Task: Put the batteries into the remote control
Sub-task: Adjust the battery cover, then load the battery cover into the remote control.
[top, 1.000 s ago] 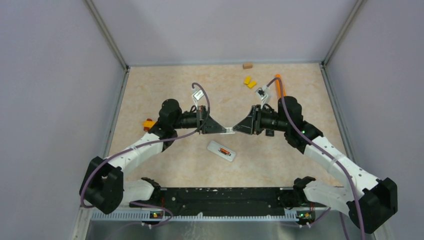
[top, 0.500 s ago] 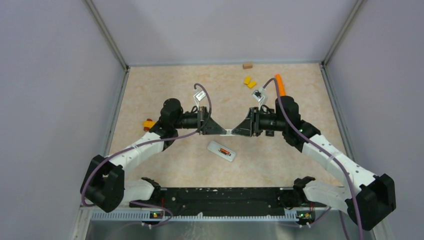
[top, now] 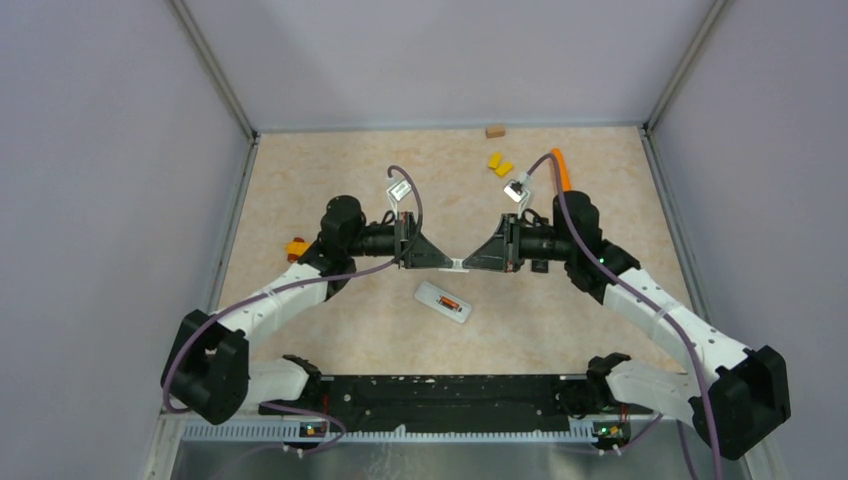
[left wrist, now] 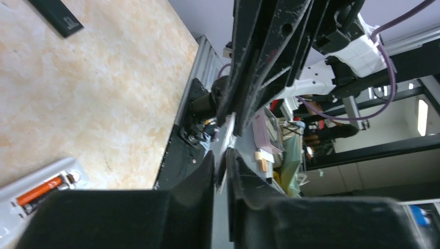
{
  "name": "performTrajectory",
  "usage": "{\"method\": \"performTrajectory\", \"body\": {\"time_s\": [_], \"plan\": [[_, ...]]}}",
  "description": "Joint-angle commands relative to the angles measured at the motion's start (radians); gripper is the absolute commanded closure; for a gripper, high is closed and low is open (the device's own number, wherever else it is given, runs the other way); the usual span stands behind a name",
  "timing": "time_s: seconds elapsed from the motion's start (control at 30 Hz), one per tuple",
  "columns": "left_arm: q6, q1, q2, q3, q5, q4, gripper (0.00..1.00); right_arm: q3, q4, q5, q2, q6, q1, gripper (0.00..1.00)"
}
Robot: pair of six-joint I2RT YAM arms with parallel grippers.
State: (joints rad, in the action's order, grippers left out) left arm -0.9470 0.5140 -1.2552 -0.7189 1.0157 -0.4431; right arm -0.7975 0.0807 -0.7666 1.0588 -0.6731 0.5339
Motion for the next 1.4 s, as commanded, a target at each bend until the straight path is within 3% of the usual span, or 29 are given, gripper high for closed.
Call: {"method": "performTrajectory", "body": {"time_s": [0.0, 0.13, 0.27, 0.4, 0.53, 0.8, 0.9, 1.07, 1.37], "plan": [[0.016, -0.001, -0.013, -0.029, -0.03, -0.04, 0.73, 0.004, -0.045, -0.03, -0.003, -0.018, 0.0, 1.0], [0.086, -0.012, 0.02, -0.01, -0.119, 0.03, 0.3, 0.011, 0.006, 0.05, -0.016, -0.015, 0.0, 1.0], [0.286, -0.024, 0.104, 0.0, -0.368, 0.261, 0.02, 0.04, 0.08, 0.191, -0.035, -0.032, 0.001, 1.0], [0.344, -0.03, 0.178, 0.063, -0.728, 0.377, 0.01, 0.16, 0.051, 0.315, -0.043, -0.16, 0.0, 1.0], [0.326, -0.035, 0.205, 0.145, -0.886, 0.384, 0.01, 0.289, -0.07, 0.377, -0.037, -0.343, 0.018, 1.0], [0.277, -0.037, 0.111, 0.22, -0.792, 0.323, 0.02, 0.349, -0.246, 0.472, 0.078, -0.464, 0.123, 1.0], [0.258, -0.04, 0.073, 0.251, -0.762, 0.265, 0.09, 0.355, -0.323, 0.495, 0.146, -0.502, 0.16, 1.0], [0.252, -0.046, 0.01, 0.253, -0.712, 0.246, 0.28, 0.343, -0.366, 0.519, 0.209, -0.51, 0.176, 1.0], [0.238, -0.046, -0.077, 0.251, -0.623, 0.206, 0.35, 0.317, -0.382, 0.52, 0.299, -0.52, 0.196, 1.0]]}}
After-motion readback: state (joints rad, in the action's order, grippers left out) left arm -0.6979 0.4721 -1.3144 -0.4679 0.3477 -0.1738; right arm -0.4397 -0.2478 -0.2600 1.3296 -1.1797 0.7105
